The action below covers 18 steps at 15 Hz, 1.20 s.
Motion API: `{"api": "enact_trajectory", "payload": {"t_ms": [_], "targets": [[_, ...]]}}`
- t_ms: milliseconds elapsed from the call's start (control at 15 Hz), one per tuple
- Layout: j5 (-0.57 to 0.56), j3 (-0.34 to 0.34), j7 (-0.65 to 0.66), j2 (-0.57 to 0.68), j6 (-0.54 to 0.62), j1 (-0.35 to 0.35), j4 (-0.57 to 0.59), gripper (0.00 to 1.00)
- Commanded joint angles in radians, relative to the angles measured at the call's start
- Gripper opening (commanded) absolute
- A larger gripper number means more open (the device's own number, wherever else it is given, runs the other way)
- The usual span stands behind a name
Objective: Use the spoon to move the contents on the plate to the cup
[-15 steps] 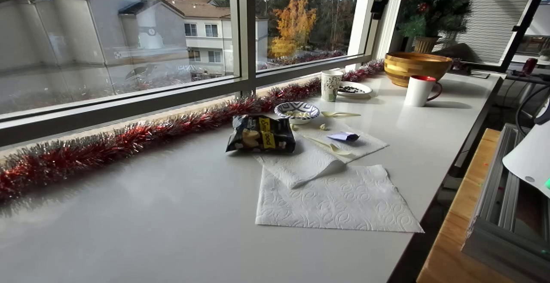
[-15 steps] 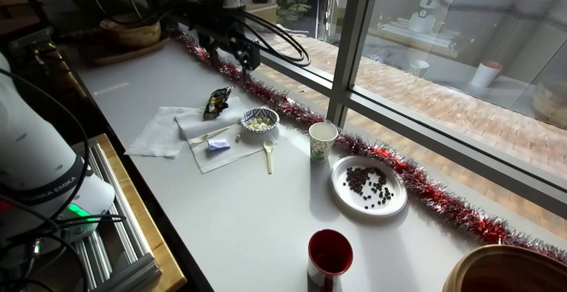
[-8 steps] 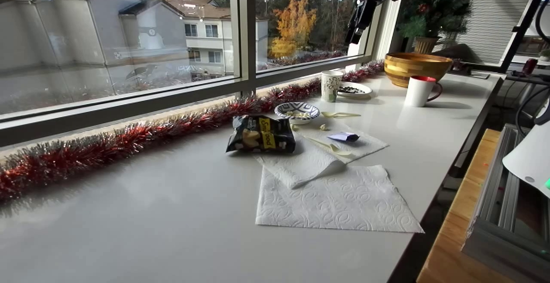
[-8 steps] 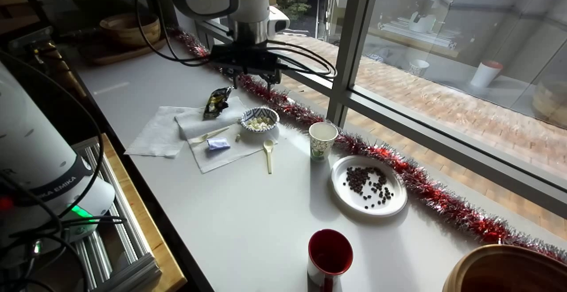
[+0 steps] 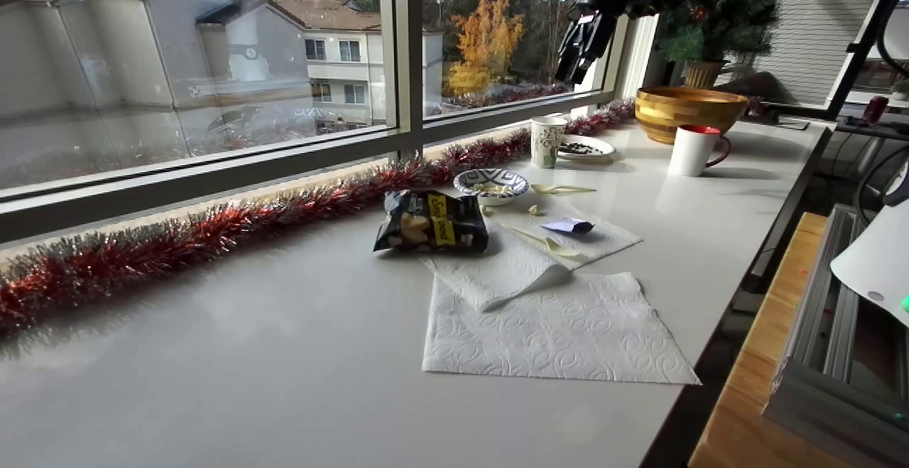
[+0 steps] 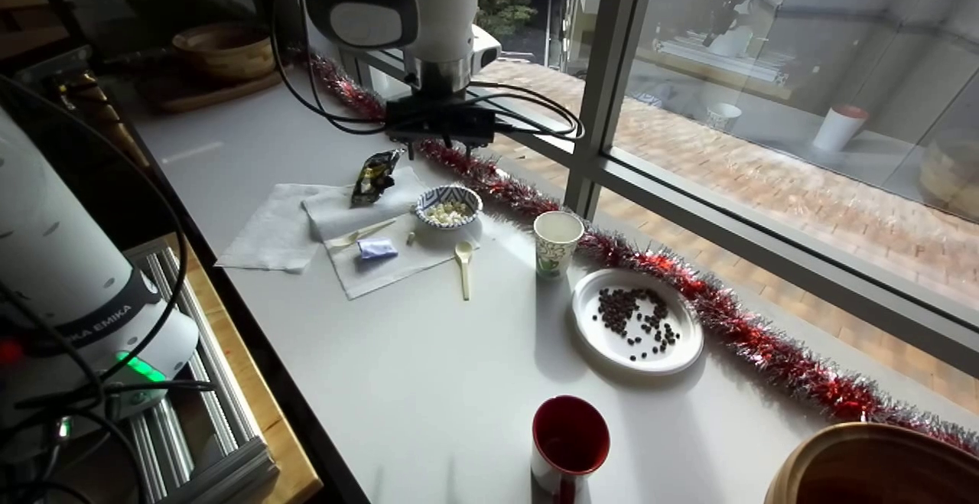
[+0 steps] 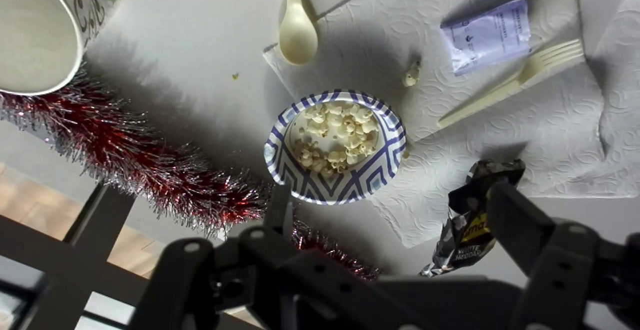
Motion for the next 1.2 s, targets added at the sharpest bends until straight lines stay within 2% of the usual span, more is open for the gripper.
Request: {"api": "enact_trajectory", "payload": {"t_ms": [0, 67, 133, 400, 667, 1133], "targets": [[0.004, 0.099, 0.0, 0.0, -0.004, -0.098, 0.001, 1.0], [0.004, 0.1, 0.0, 0.0, -0.004, -0.098, 0.001, 1.0], [0.024, 0.108, -0.062, 0.016, 0.039, -0.108, -0.001, 1.0], [0.096, 0.149, -0.227, 0.087, 0.067, -0.193, 0.0, 1.0], [0.218, 0.189, -0.403, 0.161, 0.032, -0.28, 0.023, 1.0], [0.399, 0.262, -0.629, 0.305, 0.076, -0.392, 0.056, 1.0]]}}
